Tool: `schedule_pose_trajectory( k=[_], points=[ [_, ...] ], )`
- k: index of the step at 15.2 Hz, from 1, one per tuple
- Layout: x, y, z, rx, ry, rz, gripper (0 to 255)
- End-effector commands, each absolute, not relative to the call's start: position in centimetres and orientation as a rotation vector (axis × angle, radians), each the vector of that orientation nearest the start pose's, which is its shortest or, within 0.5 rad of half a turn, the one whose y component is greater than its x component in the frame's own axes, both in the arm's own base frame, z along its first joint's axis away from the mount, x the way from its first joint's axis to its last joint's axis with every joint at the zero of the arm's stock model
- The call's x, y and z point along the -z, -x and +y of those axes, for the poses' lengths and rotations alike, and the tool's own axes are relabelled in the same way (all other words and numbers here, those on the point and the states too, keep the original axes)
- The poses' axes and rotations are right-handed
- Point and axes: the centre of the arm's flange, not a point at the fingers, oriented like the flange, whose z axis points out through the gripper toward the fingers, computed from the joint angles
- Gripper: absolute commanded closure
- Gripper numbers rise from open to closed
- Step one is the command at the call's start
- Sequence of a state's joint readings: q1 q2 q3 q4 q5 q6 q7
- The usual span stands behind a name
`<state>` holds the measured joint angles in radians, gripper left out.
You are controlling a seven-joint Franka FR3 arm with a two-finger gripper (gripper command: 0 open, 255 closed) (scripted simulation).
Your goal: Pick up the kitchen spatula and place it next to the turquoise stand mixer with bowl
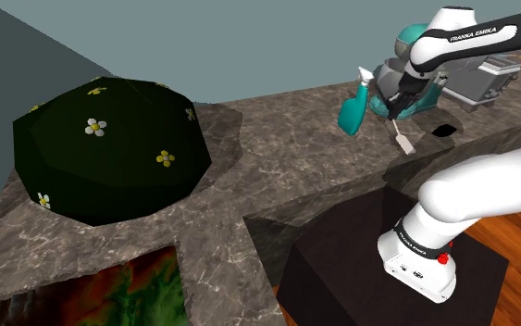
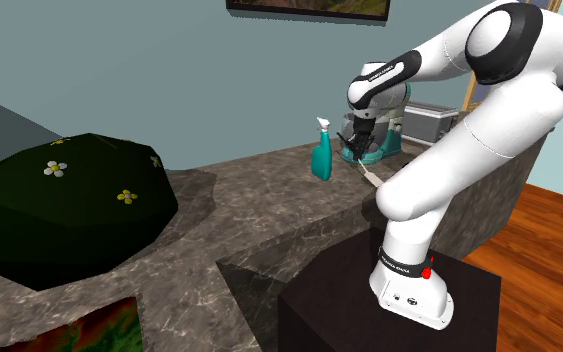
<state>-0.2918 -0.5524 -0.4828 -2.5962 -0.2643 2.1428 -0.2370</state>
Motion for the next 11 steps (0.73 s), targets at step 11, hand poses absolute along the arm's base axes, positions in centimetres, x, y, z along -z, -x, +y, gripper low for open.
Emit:
schedule_pose_trajectory(
  k=[11],
  points=[
    [-35.7, -27.3, -27.9, 0.103, 3.104, 0.539, 255]
  ],
)
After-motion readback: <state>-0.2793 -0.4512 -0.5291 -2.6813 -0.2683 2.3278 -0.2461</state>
